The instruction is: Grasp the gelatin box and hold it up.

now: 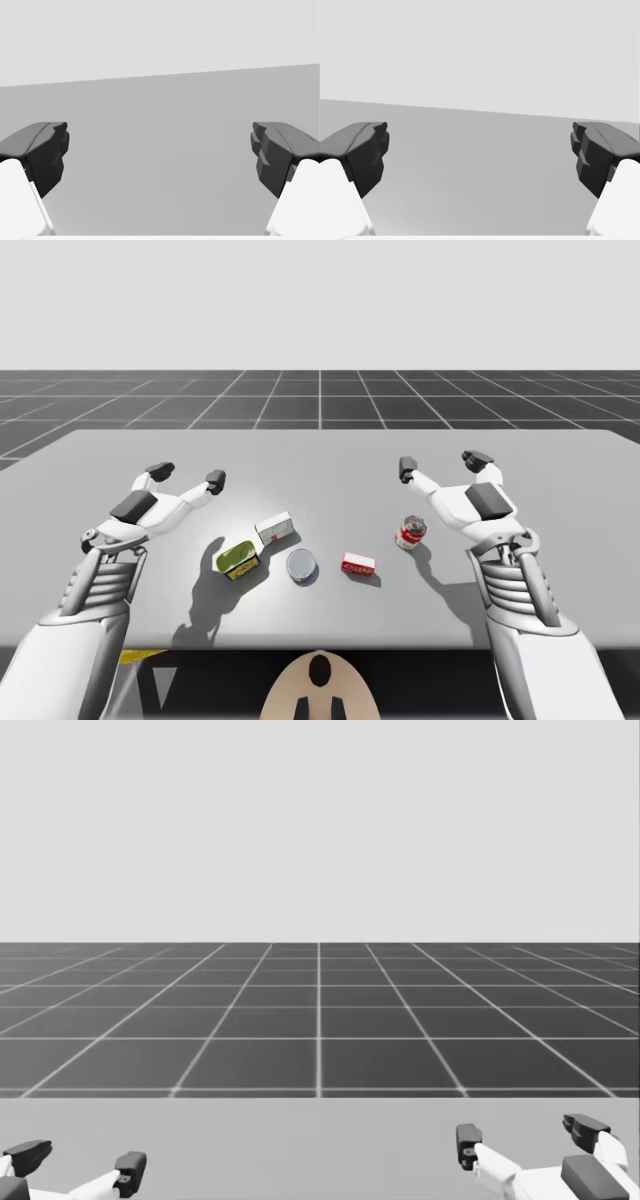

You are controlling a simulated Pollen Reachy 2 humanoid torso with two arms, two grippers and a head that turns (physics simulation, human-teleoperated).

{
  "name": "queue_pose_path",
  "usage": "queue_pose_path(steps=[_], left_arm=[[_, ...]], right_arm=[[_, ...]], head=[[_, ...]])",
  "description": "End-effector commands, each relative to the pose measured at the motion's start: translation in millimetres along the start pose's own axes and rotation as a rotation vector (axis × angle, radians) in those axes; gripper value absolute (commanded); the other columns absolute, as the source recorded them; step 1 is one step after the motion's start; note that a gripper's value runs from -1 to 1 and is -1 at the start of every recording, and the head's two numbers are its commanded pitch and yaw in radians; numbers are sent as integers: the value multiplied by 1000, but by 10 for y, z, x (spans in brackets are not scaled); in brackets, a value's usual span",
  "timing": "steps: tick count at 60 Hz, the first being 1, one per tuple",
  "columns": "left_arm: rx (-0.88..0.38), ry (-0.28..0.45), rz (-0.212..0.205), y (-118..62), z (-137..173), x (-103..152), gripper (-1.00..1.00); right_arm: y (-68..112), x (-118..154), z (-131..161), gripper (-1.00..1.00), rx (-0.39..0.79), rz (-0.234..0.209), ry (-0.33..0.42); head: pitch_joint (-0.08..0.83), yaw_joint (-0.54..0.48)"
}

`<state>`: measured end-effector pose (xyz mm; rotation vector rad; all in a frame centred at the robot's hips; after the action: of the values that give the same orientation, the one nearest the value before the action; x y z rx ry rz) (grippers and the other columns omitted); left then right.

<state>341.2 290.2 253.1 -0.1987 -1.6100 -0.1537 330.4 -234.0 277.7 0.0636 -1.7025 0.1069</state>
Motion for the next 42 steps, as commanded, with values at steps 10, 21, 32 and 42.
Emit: queue_pose_path(steps=[10,21,32,42], left_arm=[[6,-2,-15,-12,0,0,-1000],[9,-3,-23,-20,4,4,-1000],[9,-5,-46,-50,11,-2,-1000],[9,-5,-46,-46,10,1,-1000]], right_arm=[[14,21,0,-1000,8,-12,18],[26,-2,-5,-1000,-7,24,20],[43,-25,-17,-1000,-11,66,14],[48,-31,-19,-1000,-10,81,16]], head=[[52,-1],[188,-10],[344,-27],[452,-35]])
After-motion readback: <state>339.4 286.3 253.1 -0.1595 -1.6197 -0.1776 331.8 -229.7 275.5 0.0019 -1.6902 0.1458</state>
